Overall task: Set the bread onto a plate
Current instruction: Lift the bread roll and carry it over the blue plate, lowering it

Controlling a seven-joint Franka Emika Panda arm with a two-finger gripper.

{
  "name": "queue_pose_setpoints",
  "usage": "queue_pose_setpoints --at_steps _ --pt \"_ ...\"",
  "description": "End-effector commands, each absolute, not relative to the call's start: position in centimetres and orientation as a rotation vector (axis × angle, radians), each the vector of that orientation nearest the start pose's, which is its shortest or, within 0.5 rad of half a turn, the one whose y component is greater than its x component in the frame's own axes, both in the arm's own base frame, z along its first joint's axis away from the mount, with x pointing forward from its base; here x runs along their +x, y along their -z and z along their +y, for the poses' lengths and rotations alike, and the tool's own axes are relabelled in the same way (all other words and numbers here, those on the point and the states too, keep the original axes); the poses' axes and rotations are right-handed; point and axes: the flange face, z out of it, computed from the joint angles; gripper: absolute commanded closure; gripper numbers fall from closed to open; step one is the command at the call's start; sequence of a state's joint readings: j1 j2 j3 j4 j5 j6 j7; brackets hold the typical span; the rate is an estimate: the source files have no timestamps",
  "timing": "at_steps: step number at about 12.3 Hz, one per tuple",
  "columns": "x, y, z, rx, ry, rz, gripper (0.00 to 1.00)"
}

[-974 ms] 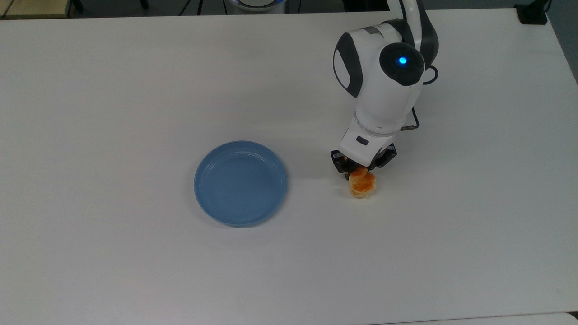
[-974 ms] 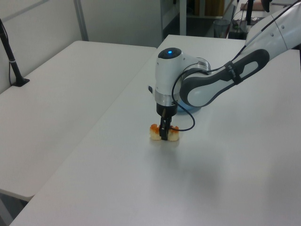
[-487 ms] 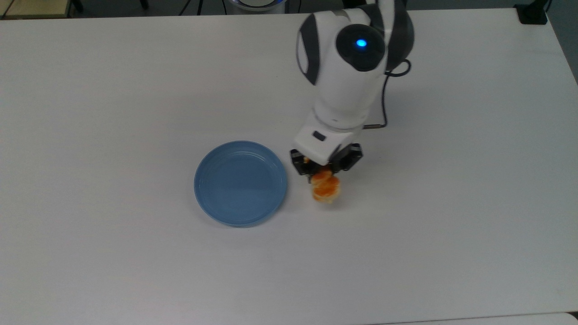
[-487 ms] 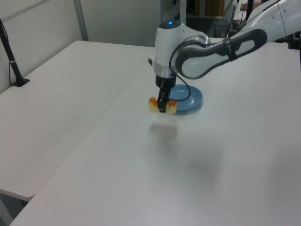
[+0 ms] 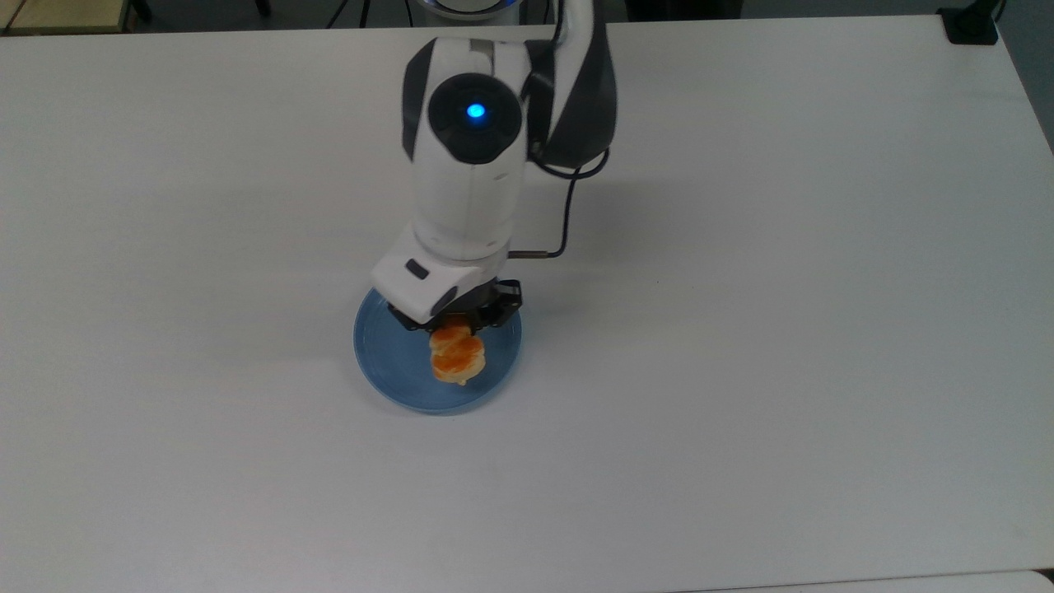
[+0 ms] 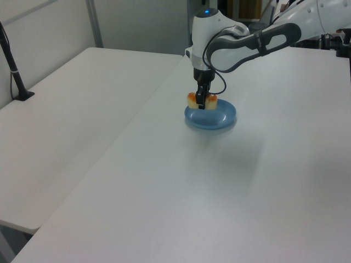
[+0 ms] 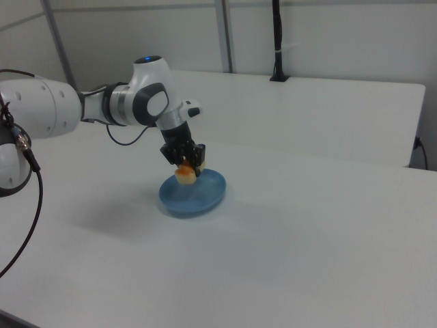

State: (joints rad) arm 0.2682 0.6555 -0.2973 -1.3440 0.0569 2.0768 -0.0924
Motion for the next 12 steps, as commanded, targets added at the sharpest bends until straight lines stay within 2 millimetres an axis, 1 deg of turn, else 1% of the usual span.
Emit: queue_pose_setpoints --at_steps 1,2,4,6,7,9,10,11,12 --pt "73.2 -34.9 1.2 -3.254 0.152 -0.2 0.58" --pt "73.0 -34.1 1.3 -3.256 0.132 -0.199 0.57" --pt "73.0 -33.9 1.8 -3.254 0.124 -0.195 0.47" --pt "72.6 -33.0 1.9 -3.252 0.095 -0.189 0.0" --pt "72.6 -33.0 2.0 -3.255 0.092 -0.194 0.0" --pt "72.5 -34.2 1.9 -3.253 0.104 -0.188 0.0" --pt "72.3 -36.0 1.7 -3.246 0.141 -0.146 0.0" --pt "71.7 -38.5 1.5 -3.237 0.182 -0.055 0.0" --pt "70.7 -41.5 1.4 -3.221 0.175 -0.003 0.0"
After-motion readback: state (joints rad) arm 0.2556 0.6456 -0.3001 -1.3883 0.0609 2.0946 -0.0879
